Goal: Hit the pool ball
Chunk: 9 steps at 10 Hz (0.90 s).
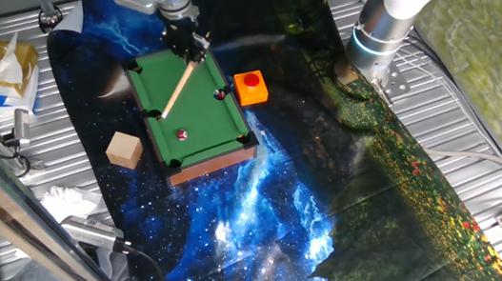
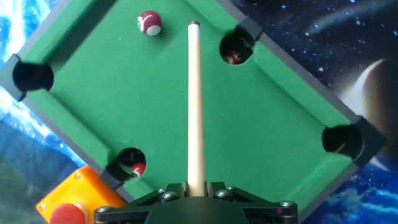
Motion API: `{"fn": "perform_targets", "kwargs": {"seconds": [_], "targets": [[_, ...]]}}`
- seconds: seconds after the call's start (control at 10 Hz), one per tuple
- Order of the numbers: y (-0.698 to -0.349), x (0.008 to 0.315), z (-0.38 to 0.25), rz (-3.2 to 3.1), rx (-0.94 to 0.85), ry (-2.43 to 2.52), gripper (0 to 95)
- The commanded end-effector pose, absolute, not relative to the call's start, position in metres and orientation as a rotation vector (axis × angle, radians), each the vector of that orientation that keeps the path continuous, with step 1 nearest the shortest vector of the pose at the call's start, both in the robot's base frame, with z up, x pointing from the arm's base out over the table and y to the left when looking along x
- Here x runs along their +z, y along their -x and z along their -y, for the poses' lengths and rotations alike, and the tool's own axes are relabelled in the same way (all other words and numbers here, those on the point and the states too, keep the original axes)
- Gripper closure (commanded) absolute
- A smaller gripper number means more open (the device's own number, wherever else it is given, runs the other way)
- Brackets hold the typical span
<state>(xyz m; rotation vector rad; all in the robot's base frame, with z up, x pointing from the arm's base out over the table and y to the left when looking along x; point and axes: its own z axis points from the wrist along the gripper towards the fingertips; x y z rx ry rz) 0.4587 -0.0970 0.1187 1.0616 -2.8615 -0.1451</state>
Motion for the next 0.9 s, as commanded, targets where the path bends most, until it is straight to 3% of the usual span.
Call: {"fn": "perform_targets", "kwargs": {"seconds": [0.1,0.9], "targets": [[-0.460,0.129,0.095,2.956,-0.135,-0.866,95.0],[-0.477,0.152,0.031,3.100,-0.140,-0.534,95.0]]}}
